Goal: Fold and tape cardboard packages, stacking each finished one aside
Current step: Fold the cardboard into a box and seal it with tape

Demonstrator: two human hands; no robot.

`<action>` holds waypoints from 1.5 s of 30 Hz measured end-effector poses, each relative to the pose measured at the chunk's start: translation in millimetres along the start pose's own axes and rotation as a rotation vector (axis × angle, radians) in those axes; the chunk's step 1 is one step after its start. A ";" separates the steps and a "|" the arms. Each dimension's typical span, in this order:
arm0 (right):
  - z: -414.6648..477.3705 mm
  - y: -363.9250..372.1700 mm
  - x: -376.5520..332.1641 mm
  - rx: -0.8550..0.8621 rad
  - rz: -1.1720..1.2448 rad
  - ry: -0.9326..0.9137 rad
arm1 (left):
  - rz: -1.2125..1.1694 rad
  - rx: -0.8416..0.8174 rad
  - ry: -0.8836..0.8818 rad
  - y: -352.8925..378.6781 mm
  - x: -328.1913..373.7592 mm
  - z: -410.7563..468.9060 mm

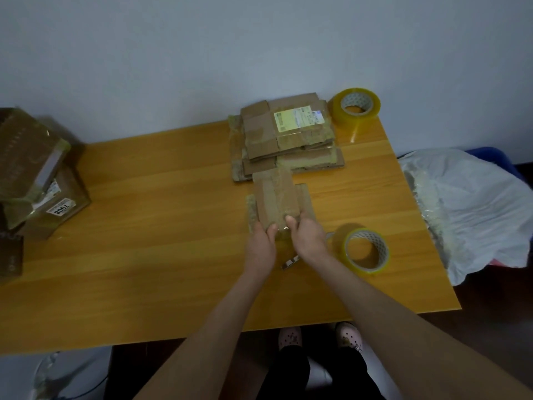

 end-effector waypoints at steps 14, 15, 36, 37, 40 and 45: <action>3.9 -32.1 -0.4 -0.104 -0.423 -0.281 | 0.453 -0.201 0.061 -20.9 -4.7 16.3; 2.1 -31.9 -1.4 -0.100 -0.435 -0.282 | 0.466 -0.211 0.046 -22.4 -6.3 17.5; 41.0 -39.9 -60.7 -0.102 0.038 -0.129 | -0.052 -0.045 -0.015 -32.9 29.5 50.2; 44.9 -35.8 -65.2 -0.115 -0.028 -0.141 | -0.053 -0.066 -0.032 -34.2 32.6 55.8; 49.3 -29.9 -63.6 -0.066 -0.169 -0.103 | -0.045 -0.102 -0.065 -37.2 35.0 69.8; 53.9 -33.5 -53.9 -0.057 -0.050 -0.033 | -0.204 -0.155 -0.160 -38.5 30.8 72.4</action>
Point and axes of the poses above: each hand's wrist, its own z-axis towards the middle knuckle, its own y-axis out of the palm, x = y × z, the point moved 3 cm from there along z, towards the middle knuckle, and after that the axes turned 3 degrees about -z, right-handed, at the moved point
